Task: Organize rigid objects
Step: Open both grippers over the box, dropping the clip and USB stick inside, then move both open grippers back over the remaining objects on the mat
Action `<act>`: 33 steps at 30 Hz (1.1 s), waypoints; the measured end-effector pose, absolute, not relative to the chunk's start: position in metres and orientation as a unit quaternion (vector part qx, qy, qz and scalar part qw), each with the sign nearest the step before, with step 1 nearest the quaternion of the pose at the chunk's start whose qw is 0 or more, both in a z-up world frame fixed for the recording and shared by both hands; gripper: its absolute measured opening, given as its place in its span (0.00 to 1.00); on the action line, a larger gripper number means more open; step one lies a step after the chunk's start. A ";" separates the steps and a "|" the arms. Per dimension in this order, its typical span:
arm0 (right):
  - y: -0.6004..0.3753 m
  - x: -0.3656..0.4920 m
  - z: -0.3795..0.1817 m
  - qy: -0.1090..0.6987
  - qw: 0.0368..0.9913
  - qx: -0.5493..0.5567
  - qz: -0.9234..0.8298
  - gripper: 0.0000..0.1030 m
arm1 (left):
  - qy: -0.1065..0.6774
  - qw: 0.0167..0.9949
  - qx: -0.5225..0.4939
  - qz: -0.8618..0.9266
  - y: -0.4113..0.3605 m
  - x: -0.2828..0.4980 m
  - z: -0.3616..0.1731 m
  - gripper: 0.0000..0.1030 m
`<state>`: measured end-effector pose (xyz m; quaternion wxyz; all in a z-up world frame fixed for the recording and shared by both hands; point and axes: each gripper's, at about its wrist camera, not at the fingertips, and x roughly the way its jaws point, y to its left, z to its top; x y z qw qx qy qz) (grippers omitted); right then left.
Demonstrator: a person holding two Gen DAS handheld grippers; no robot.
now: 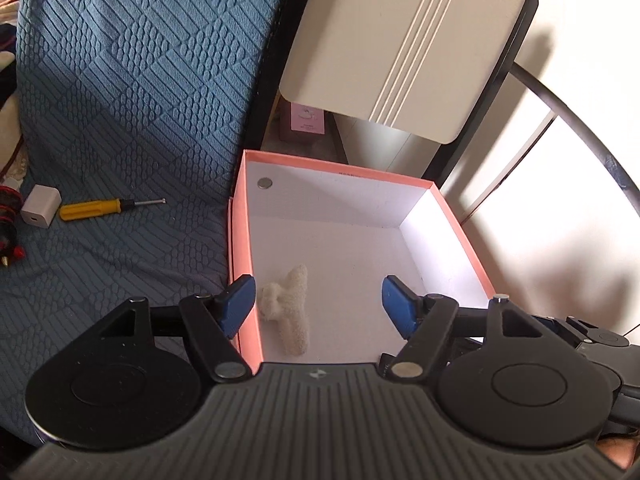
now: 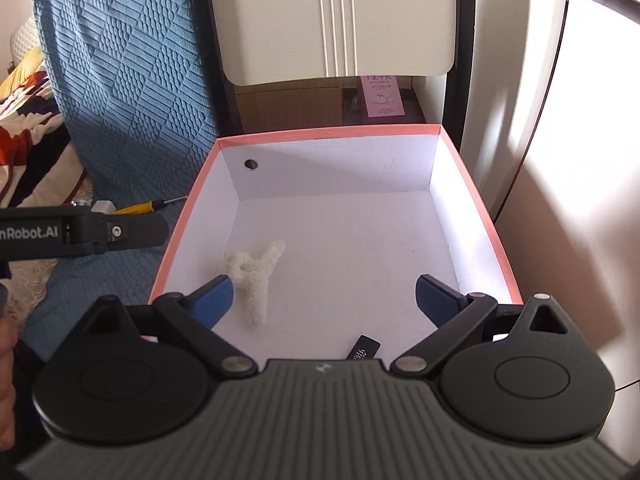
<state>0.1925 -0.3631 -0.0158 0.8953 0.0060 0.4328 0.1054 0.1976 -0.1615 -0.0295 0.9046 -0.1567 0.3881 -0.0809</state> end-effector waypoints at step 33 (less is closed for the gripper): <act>-0.220 0.108 0.049 0.347 0.913 -0.007 0.216 0.97 | 0.247 0.961 -0.124 0.027 0.008 0.066 0.027 0.72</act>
